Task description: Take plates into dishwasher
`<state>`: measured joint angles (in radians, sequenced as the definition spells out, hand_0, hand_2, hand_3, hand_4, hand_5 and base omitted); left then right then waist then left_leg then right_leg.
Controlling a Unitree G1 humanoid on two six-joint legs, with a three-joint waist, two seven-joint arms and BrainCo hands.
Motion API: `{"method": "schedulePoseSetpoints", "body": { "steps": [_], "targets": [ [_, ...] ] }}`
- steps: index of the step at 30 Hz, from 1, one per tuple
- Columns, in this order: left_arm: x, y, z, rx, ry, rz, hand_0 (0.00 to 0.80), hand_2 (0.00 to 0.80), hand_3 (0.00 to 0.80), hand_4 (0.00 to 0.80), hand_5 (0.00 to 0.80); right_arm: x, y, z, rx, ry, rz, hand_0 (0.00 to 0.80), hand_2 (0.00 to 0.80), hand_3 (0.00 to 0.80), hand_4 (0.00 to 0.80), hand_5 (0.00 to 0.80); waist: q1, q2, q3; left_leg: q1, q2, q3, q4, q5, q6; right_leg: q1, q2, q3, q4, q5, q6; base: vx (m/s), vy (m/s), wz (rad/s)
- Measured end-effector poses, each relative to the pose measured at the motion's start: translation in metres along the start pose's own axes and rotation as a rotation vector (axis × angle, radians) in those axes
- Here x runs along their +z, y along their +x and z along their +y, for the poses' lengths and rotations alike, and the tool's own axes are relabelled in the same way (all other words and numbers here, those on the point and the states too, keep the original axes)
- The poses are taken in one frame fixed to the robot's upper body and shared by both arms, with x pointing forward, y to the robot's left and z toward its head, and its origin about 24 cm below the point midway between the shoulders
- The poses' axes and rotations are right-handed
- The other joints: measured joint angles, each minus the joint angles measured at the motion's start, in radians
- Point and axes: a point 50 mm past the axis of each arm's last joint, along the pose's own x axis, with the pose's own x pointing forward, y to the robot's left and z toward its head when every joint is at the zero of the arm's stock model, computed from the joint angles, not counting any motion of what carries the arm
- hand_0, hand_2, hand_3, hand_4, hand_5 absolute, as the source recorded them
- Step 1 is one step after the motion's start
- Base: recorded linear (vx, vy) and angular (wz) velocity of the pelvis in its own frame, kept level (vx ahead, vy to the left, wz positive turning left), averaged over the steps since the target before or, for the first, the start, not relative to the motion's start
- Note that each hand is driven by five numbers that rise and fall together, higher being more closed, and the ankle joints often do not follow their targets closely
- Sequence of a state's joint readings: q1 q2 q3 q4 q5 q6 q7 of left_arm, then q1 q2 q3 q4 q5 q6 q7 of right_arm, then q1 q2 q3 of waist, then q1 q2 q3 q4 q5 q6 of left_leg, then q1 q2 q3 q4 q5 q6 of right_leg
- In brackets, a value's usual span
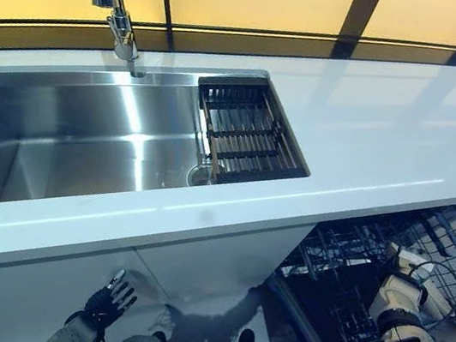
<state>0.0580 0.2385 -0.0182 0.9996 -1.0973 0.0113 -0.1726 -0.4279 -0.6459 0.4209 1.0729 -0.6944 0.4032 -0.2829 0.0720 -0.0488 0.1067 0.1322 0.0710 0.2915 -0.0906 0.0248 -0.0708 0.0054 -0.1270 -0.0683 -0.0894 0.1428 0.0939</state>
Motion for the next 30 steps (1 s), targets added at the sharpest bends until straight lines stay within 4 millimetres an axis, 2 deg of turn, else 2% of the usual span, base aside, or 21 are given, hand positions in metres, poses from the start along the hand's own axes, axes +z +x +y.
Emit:
{"method": "schedulePoseSetpoints", "body": {
  "steps": [3,9,17,22,23,24,30],
  "targets": [
    [0.004,0.002,-0.006,-0.02,-0.024,-0.017,0.0,0.0,0.0,0.0,0.0,0.006,0.005,-0.012,-0.005,0.054,0.017,0.8,0.8,0.8,0.8,0.8,0.0,0.009,0.007,-0.03,-0.005,-0.018,0.001,0.01,0.003,-0.025,-0.006,-0.018,0.002,0.007,-0.005,-0.091,-0.024,0.15],
    [0.007,0.004,-0.01,-0.048,-0.029,-0.028,0.0,0.0,0.0,0.0,0.0,0.013,0.01,-0.029,-0.002,0.125,0.026,0.8,0.8,0.8,0.8,0.8,0.017,0.032,0.029,-0.04,-0.007,-0.022,0.001,0.01,0.004,-0.031,-0.007,-0.025,0.004,0.011,-0.005,-0.015,0.0,0.04],
    [0.009,0.004,-0.013,-0.073,-0.026,-0.048,0.0,0.0,0.0,0.0,0.0,0.012,0.011,-0.021,0.11,0.173,0.045,0.8,0.8,0.8,0.8,0.8,0.031,0.034,0.041,-0.039,-0.01,-0.029,0.001,0.011,0.006,-0.027,-0.012,-0.032,0.001,0.01,-0.005,0.0,0.004,0.01],
    [0.01,0.004,-0.013,-0.082,-0.025,-0.058,0.0,0.0,0.0,0.0,0.0,0.013,0.013,-0.024,0.13,0.195,0.045,0.8,0.8,0.8,0.8,0.8,0.03,0.035,0.052,-0.038,-0.01,-0.032,0.001,0.012,0.006,-0.025,-0.013,-0.033,0.003,0.011,-0.005,0.0,0.0,0.0],
    [0.01,0.004,-0.013,-0.082,-0.025,-0.058,0.0,0.0,0.0,0.0,0.0,0.013,0.013,-0.024,0.135,0.196,0.044,0.285,0.285,0.285,0.285,0.285,0.03,0.035,0.052,-0.038,-0.01,-0.033,0.001,0.012,0.006,-0.024,-0.012,-0.034,0.004,0.011,-0.005,0.0,0.0,0.0],
    [0.01,0.004,-0.013,-0.082,-0.025,-0.058,0.0,0.0,0.0,0.0,0.0,0.013,0.013,-0.024,0.137,0.198,0.044,0.0,0.0,0.0,0.0,0.0,0.03,0.035,0.052,-0.038,-0.01,-0.033,0.001,0.012,0.006,-0.023,-0.012,-0.035,0.004,0.011,-0.005,0.0,0.0,0.0],
    [0.009,0.004,-0.014,-0.089,-0.026,-0.057,0.0,0.0,0.0,0.0,0.0,0.026,0.008,-0.016,0.179,0.247,0.013,0.0,0.0,0.0,0.0,0.0,0.03,0.039,0.055,-0.022,-0.011,-0.034,0.0,0.012,0.007,-0.007,-0.014,-0.036,0.0,0.009,-0.005,0.0,0.0,0.0]
  ]
}}
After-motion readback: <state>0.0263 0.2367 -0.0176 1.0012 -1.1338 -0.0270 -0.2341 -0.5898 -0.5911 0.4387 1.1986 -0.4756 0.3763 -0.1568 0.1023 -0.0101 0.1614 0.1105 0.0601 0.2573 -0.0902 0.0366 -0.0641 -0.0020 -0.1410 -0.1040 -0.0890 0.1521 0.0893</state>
